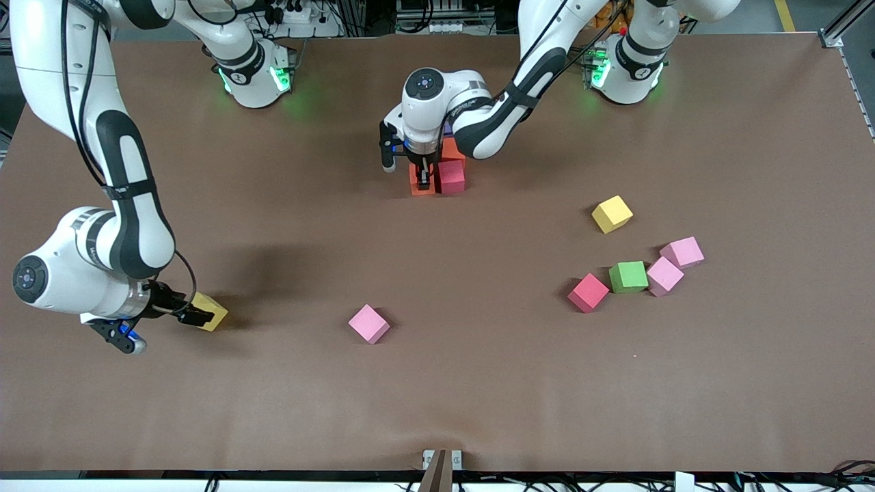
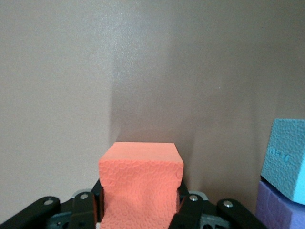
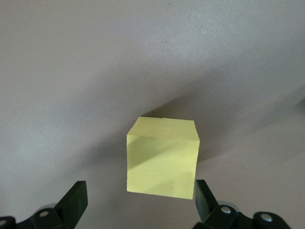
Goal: Form number 2 with 11 blocks
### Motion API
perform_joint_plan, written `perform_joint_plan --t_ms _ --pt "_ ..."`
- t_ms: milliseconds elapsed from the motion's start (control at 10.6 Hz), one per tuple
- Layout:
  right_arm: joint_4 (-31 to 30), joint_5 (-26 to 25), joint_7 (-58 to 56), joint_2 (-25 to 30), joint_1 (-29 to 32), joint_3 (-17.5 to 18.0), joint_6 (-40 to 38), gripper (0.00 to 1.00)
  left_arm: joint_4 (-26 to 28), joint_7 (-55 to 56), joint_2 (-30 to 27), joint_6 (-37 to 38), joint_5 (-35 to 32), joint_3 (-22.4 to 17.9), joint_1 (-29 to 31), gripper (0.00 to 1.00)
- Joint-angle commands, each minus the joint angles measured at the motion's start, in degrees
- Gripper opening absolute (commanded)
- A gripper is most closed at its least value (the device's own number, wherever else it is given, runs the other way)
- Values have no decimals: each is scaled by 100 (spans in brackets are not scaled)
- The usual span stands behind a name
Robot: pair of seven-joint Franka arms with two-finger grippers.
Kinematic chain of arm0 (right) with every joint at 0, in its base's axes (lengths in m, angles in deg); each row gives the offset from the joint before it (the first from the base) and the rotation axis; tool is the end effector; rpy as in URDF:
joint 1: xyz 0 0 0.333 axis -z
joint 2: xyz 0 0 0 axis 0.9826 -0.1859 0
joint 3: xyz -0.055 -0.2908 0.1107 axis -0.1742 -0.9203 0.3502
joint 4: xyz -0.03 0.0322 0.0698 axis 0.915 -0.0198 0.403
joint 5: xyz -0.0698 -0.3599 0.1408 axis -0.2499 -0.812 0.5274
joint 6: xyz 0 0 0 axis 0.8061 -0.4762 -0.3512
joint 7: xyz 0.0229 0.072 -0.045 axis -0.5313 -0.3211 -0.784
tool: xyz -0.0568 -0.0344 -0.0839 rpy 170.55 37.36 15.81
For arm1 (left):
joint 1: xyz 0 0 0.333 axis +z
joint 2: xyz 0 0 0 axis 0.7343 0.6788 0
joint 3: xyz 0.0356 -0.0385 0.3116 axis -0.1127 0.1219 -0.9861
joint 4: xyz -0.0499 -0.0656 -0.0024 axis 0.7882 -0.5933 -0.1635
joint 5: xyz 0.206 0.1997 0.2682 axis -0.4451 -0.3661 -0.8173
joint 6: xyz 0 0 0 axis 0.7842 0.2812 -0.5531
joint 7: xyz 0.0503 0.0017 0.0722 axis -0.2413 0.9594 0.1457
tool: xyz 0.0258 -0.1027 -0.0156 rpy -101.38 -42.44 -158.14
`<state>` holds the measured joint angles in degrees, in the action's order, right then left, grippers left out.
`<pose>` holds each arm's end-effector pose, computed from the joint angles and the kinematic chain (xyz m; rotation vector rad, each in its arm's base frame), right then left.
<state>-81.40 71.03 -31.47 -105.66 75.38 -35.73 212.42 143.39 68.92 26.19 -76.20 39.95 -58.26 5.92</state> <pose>0.6746 -0.0486 0.2437 -2.8882 0.7949 0.1670 0.3021 -0.5676 0.2031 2.2743 -2.0675 0.0999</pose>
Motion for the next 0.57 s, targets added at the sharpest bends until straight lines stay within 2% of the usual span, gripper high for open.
perform_joint_plan --t_ms 0,472 --pt "31 79 78 -6 56 -21 0 100 276 -85 -235 -80 -111 19 55 41" --pt "31 70 78 -137 135 -39 18 100 347 -112 -305 -80 -111 19 55 41"
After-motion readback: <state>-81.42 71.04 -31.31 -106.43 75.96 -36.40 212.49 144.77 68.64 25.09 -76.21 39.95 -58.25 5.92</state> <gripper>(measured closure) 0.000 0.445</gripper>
